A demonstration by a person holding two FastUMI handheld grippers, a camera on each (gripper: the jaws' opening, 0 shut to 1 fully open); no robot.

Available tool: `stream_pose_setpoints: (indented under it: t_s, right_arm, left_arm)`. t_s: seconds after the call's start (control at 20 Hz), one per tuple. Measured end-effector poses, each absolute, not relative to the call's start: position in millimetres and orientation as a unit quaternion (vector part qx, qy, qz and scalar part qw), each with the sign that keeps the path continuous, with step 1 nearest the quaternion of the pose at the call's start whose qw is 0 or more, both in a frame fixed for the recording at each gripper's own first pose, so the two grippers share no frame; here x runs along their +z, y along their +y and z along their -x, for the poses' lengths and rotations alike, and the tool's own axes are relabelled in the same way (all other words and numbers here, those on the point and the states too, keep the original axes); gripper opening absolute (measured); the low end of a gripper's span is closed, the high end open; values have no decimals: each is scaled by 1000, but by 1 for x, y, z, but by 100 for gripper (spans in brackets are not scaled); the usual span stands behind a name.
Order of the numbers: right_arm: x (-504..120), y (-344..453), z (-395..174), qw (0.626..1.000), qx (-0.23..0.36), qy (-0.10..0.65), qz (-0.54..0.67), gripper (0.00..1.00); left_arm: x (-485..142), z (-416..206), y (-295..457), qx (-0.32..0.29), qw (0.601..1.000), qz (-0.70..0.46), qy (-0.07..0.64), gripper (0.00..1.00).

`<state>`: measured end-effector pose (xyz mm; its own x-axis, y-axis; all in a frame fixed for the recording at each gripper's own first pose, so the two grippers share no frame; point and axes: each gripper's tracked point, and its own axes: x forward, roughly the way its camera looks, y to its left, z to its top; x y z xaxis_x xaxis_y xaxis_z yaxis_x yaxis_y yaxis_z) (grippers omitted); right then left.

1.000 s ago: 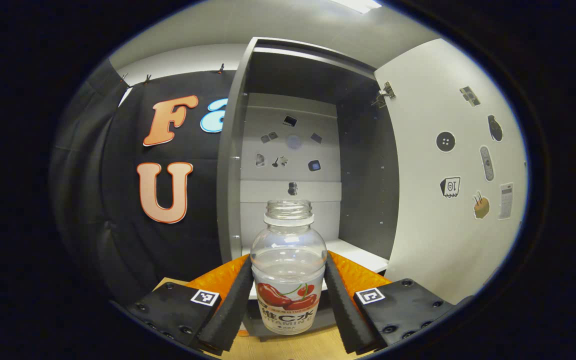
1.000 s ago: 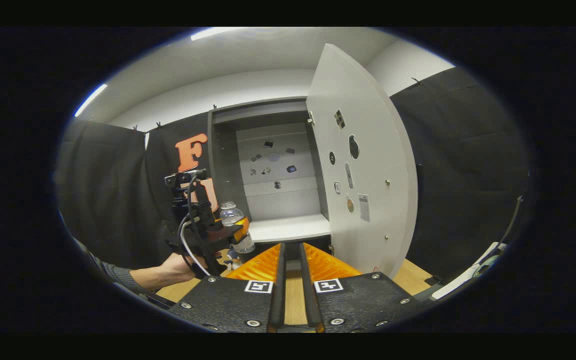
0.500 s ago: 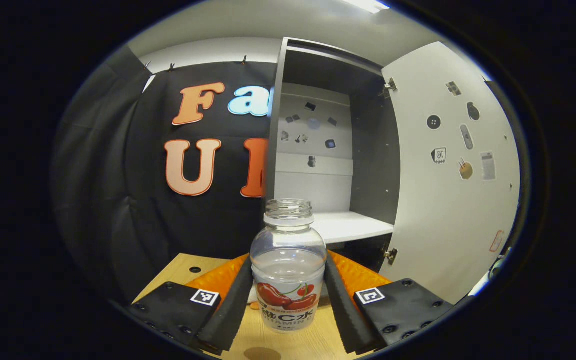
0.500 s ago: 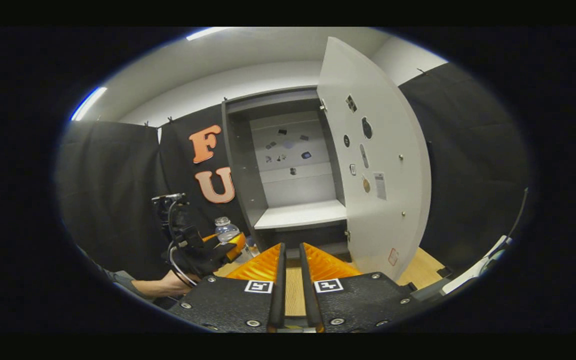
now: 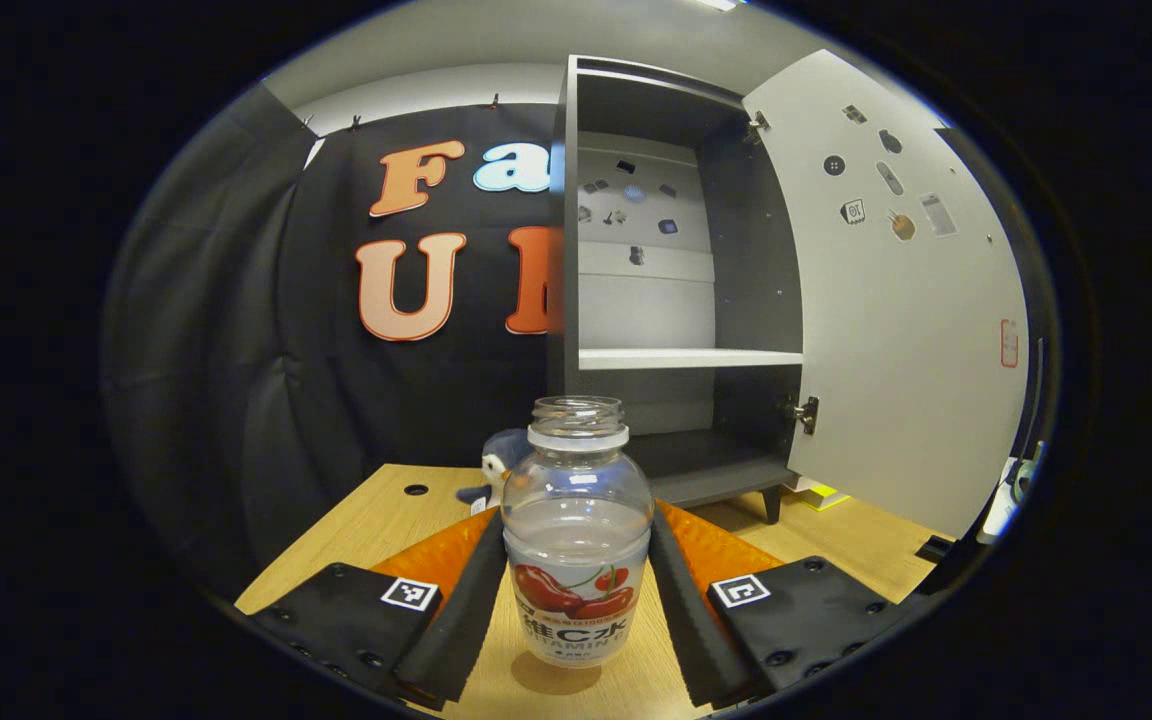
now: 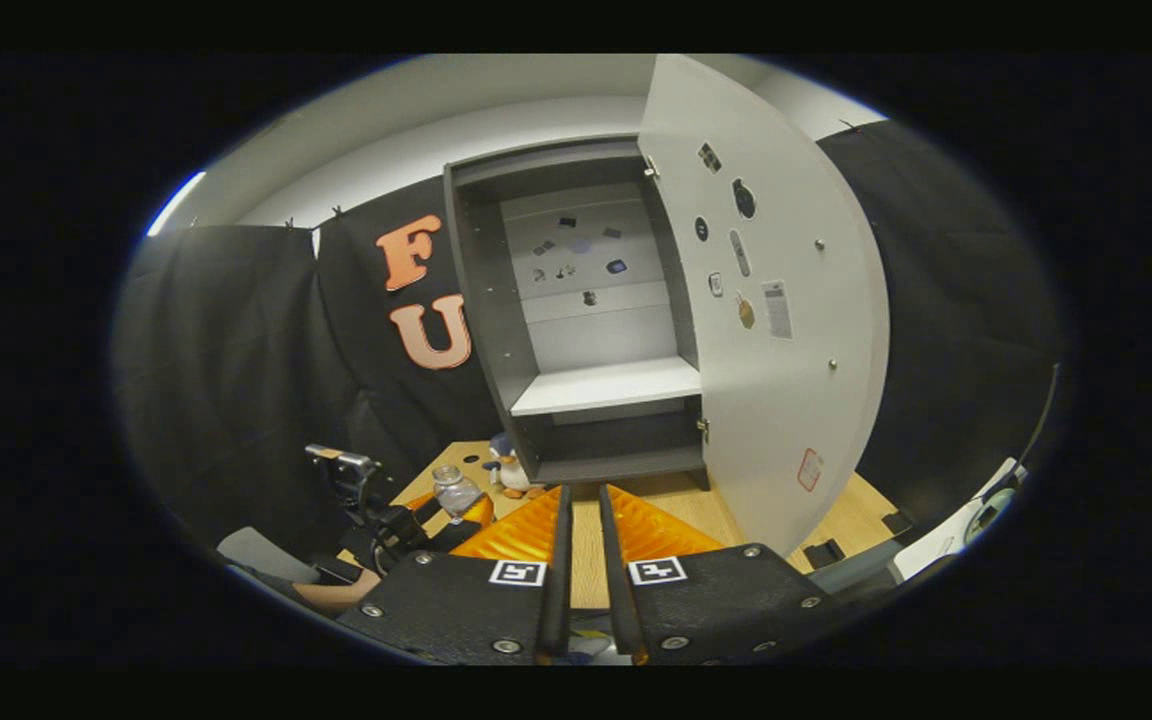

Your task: Open the cabinet door with the right hand, grasp the bottle in the cabinet with the left hand and place it on the coaster, then close the cabinet door with the right hand.

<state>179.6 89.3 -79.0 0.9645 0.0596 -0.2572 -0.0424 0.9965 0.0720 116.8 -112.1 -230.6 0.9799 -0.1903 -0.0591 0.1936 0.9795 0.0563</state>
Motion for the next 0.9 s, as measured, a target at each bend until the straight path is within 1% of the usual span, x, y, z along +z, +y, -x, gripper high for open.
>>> stream_pose_setpoints:
  t_s: [0.05,0.1,0.3,0.5,0.85,0.9]
  right_arm:
    - [-81,90,-183,990,28,132,-31,16]
    - [-84,91,-184,990,29,133,-29,16]
    - [-100,93,-195,987,32,152,-33,16]
    - [-117,98,-204,984,36,172,-25,16]
    - [-146,102,-216,977,43,207,-35,17]
    - [-150,102,-218,976,44,211,-31,8]
  left_arm:
    - [-243,-115,-109,-91,995,-36,30,84]
    - [-252,-112,-105,-84,995,-42,29,86]
    - [-289,-115,-98,-79,995,-37,44,84]
    - [-314,-120,-91,-70,996,-22,54,85]
    - [-342,-128,-86,-64,996,-21,52,85]
    - [-345,-128,-85,-62,997,-20,51,84]
